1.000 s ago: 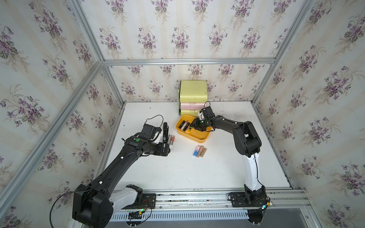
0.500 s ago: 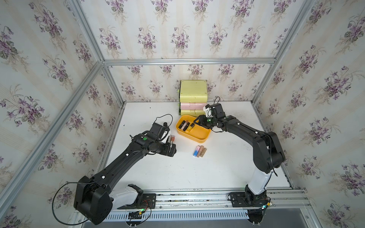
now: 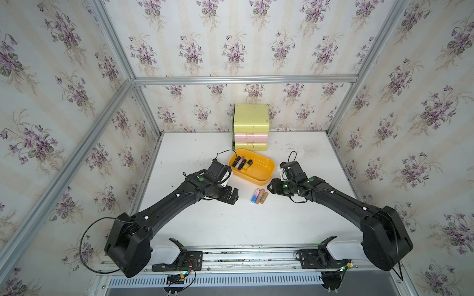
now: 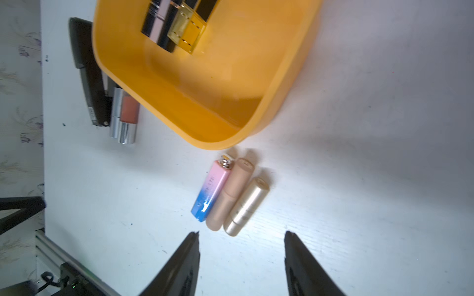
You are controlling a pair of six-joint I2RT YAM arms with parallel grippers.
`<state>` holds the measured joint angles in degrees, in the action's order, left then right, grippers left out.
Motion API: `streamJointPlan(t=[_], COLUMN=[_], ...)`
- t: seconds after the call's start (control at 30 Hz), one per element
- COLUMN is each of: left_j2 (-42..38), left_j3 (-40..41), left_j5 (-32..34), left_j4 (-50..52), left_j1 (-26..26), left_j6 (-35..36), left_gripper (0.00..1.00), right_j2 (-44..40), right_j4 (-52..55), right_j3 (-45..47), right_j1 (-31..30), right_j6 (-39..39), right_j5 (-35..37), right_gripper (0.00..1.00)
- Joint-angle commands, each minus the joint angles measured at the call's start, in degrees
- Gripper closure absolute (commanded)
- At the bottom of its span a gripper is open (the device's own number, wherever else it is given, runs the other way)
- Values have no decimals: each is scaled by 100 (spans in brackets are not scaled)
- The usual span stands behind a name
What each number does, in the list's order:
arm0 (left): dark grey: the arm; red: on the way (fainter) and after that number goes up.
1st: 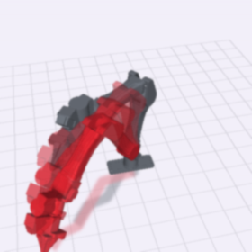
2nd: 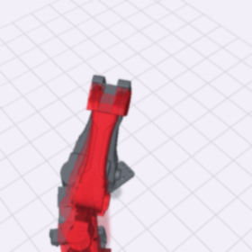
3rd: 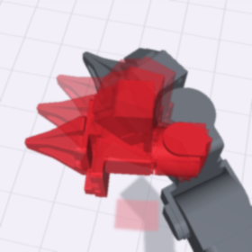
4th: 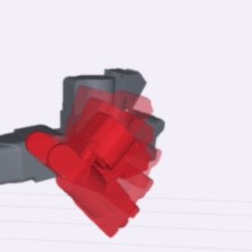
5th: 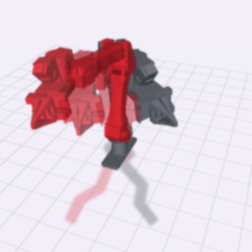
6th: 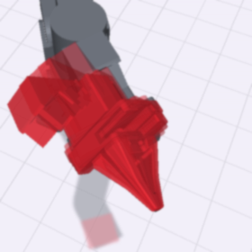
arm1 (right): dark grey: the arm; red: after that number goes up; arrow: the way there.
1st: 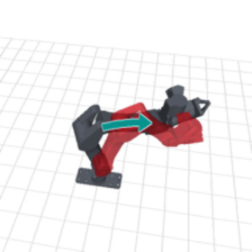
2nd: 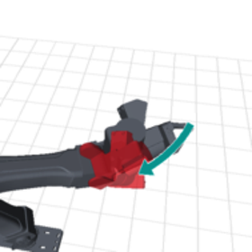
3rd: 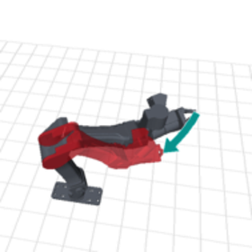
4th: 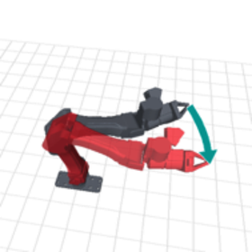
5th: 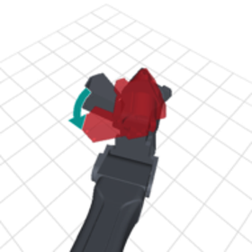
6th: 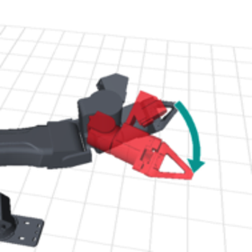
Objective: Put the lipstick into the storage box
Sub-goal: Pick up the lipstick at the center of the board.
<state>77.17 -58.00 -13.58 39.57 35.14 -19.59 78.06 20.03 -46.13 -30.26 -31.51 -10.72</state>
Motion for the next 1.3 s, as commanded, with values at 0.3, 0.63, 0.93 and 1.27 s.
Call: streamJointPlan(t=[0.3, 0.63, 0.93, 1.27], left_j2=[53, 57, 106, 64], left_j3=[-68, -30, -35, -8], left_j5=[241, 291, 310, 365], left_j4=[15, 52, 48, 87], left_j1=[194, 187, 191, 194], left_j6=[15, 59, 84, 73], left_gripper=[0, 0, 0, 0], right_j2=[664, 1254, 1472, 1571], right_j4=[-107, -114, -168, -212], right_j3=[-89, -378, -415, -371], right_j1=[-609, -849, -929, -938], right_j6=[17, 91, 125, 159], right_j5=[651, 842, 914, 914], right_gripper=[39, 40, 44, 52])
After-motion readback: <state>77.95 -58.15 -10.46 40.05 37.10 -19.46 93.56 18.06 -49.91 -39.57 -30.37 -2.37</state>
